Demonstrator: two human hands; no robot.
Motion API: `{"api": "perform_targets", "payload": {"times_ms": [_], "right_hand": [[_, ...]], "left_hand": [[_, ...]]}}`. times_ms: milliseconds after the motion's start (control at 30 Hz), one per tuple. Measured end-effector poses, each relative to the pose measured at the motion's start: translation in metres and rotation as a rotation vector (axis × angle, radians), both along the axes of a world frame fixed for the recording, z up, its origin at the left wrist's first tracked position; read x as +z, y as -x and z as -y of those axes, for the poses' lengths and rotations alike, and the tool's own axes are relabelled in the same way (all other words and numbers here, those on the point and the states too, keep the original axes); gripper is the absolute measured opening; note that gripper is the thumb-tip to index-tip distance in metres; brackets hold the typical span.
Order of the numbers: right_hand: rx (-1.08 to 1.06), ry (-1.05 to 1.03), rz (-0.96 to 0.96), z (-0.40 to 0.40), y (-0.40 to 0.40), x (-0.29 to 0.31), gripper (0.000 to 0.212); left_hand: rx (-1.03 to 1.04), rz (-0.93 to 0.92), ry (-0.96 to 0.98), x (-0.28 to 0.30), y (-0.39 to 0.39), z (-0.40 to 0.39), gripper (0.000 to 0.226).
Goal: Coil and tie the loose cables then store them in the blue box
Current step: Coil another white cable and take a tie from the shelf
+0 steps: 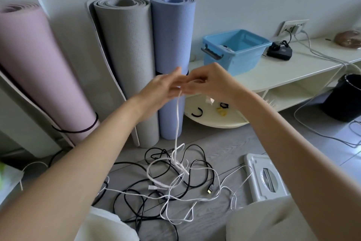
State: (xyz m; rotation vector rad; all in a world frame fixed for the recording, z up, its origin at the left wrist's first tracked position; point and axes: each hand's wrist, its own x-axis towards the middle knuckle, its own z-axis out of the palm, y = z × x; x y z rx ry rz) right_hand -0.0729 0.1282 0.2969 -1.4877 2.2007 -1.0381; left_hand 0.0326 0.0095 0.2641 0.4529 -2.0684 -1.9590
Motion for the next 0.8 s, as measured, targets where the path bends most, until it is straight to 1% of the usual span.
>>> {"api": "perform_targets", "payload": {"times_ms": [33, 67, 133, 167, 233, 300, 333, 367, 400, 433, 467, 500, 567, 600, 667, 733, 800], "right_hand": [[-0.022, 0.046, -0.014, 0.002, 0.000, 0.000, 0.007], [-0.076, 0.103, -0.011, 0.003, 0.003, 0.001, 0.008], [-0.211, 0.216, 0.063, 0.002, 0.010, 0.000, 0.013], [-0.257, 0.237, 0.091, 0.000, 0.013, -0.001, 0.016], [-0.268, 0.145, 0.070, -0.001, 0.017, -0.007, 0.014], [-0.288, 0.072, -0.014, 0.000, 0.018, -0.015, 0.012], [-0.326, 0.098, -0.026, 0.001, 0.017, -0.017, 0.010], [-0.344, 0.138, 0.015, 0.000, 0.015, -0.018, 0.008], [-0.300, 0.165, 0.128, 0.000, 0.012, -0.019, 0.011], [-0.185, 0.152, 0.302, 0.000, 0.005, -0.022, 0.016], [-0.026, 0.095, 0.473, 0.000, -0.003, -0.028, 0.020], [0.128, 0.013, 0.581, 0.000, -0.012, -0.033, 0.023], [0.336, -0.096, 0.674, -0.001, -0.025, -0.042, 0.027], [0.378, -0.109, 0.704, -0.001, -0.029, -0.044, 0.028], [0.379, -0.127, 0.698, -0.002, -0.030, -0.042, 0.034], [0.339, -0.224, 0.539, -0.004, -0.026, -0.044, 0.048], [0.267, -0.342, 0.375, -0.007, -0.021, -0.050, 0.058]], "left_hand": [[-0.060, -0.011, -0.092, 0.005, 0.002, -0.008, 0.040], [-0.089, 0.000, -0.117, 0.007, 0.003, -0.016, 0.041], [-0.077, 0.020, -0.114, 0.007, 0.004, -0.021, 0.041], [-0.061, 0.020, -0.133, 0.007, 0.005, -0.022, 0.040], [0.004, -0.013, -0.199, 0.006, 0.005, -0.021, 0.039], [0.085, -0.051, -0.240, 0.006, 0.006, -0.017, 0.038], [0.110, -0.069, -0.257, 0.006, 0.006, -0.015, 0.038], [0.128, -0.085, -0.276, 0.006, 0.007, -0.013, 0.038], [0.139, -0.101, -0.303, 0.006, 0.007, -0.012, 0.038], [0.148, -0.125, -0.342, 0.008, 0.006, -0.010, 0.038], [0.148, -0.155, -0.387, 0.010, 0.006, -0.010, 0.038], [0.145, -0.187, -0.433, 0.013, 0.005, -0.010, 0.037], [0.118, -0.237, -0.494, 0.018, 0.005, -0.012, 0.036], [0.093, -0.261, -0.526, 0.020, 0.004, -0.012, 0.035], [0.030, -0.334, -0.639, 0.025, 0.000, -0.009, 0.033], [-0.068, -0.380, -0.754, 0.030, -0.007, -0.002, 0.031], [-0.197, -0.306, -0.764, 0.034, -0.013, -0.001, 0.028]]}}
